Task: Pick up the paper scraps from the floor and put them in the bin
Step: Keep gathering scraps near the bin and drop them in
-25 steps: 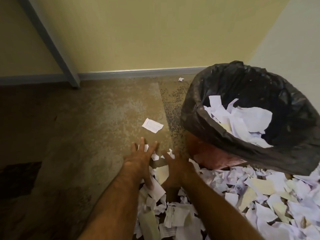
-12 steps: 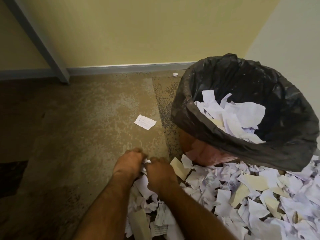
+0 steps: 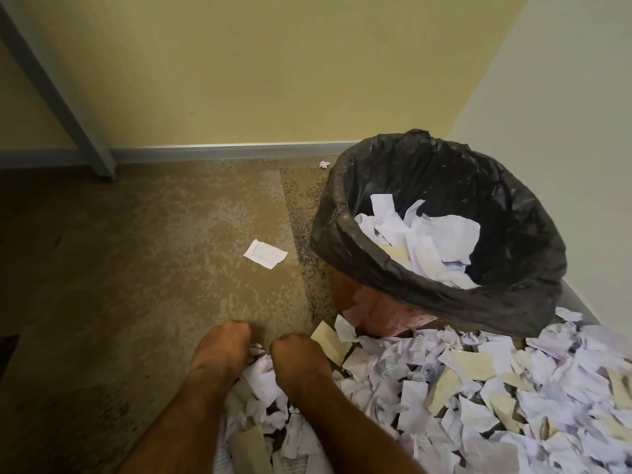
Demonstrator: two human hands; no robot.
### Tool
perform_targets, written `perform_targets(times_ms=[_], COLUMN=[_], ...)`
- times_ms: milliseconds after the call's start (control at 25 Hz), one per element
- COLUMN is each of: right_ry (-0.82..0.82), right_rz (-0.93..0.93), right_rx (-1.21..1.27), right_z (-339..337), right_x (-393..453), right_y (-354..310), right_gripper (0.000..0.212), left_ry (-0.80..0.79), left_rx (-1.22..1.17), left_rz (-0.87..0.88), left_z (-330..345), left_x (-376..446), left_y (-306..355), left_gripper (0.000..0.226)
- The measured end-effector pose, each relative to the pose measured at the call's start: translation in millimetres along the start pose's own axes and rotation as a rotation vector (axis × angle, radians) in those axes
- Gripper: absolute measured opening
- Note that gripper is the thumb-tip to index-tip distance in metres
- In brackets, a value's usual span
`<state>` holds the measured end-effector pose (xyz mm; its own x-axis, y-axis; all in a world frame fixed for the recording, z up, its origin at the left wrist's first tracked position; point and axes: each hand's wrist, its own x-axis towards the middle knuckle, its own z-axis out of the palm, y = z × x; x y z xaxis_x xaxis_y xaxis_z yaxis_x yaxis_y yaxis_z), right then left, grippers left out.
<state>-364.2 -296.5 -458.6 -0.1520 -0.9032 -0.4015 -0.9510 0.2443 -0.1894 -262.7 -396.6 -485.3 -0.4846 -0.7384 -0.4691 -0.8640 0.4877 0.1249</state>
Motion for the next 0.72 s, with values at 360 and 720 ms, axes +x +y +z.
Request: perform_targets(times_ms=[360, 720], right_ry=[0.300, 1.078], right_rz=[-0.122, 0.101], right_rx=[0.097, 0.317], right_z=[-89, -266], right_x=[-18, -96], right_y=[-1, 74], right_gripper=[0.026, 0.036], left_ry=[0.653, 0.847], left_rx=[-0.862, -1.096], left_rz=[-0.071, 0.565], left_z=[-127, -276], left_x=[-1, -39], left_y=[10, 129], left_gripper=[0.024, 0.034])
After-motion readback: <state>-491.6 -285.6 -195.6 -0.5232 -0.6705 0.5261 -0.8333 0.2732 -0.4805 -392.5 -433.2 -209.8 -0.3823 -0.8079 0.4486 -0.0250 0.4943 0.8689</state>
